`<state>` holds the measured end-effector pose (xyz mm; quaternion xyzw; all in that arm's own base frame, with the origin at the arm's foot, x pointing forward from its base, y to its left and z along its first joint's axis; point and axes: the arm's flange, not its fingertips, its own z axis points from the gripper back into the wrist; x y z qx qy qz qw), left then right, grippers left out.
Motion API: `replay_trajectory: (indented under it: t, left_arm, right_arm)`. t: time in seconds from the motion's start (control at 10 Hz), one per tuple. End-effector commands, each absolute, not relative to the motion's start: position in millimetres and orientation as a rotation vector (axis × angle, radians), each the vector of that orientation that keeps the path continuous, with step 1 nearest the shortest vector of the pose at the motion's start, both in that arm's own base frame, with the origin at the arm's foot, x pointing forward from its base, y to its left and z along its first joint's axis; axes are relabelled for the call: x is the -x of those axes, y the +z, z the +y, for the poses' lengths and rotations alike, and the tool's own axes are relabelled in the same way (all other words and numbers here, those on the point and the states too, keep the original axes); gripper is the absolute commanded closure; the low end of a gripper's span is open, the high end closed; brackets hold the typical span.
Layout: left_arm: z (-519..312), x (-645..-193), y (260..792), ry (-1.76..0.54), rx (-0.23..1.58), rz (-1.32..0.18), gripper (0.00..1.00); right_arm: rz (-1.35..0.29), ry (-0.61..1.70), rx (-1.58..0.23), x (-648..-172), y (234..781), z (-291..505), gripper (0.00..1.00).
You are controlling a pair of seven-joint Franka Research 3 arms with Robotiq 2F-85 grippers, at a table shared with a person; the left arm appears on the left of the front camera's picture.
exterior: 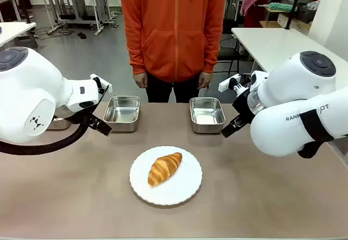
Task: Place the bread in the container.
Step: Place the Butter Roll into the Airtight Container indicated by the human.
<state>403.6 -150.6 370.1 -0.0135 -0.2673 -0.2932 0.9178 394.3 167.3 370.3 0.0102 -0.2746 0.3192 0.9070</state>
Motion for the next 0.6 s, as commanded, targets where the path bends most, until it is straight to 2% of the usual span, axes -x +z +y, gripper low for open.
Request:
replay_trajectory:
  t: [0.0,0.5]
  left_arm:
    - [-150.6,-403.5,370.2,-0.603,0.028,-0.550,0.00]
    - [-150.6,-403.5,370.2,-0.603,0.028,-0.550,0.00]
  right_arm:
    - [-0.567,0.659,-0.021,-394.3,370.4,167.3,0.00]
    - [-0.567,0.659,-0.021,-394.3,370.4,167.3,0.00]
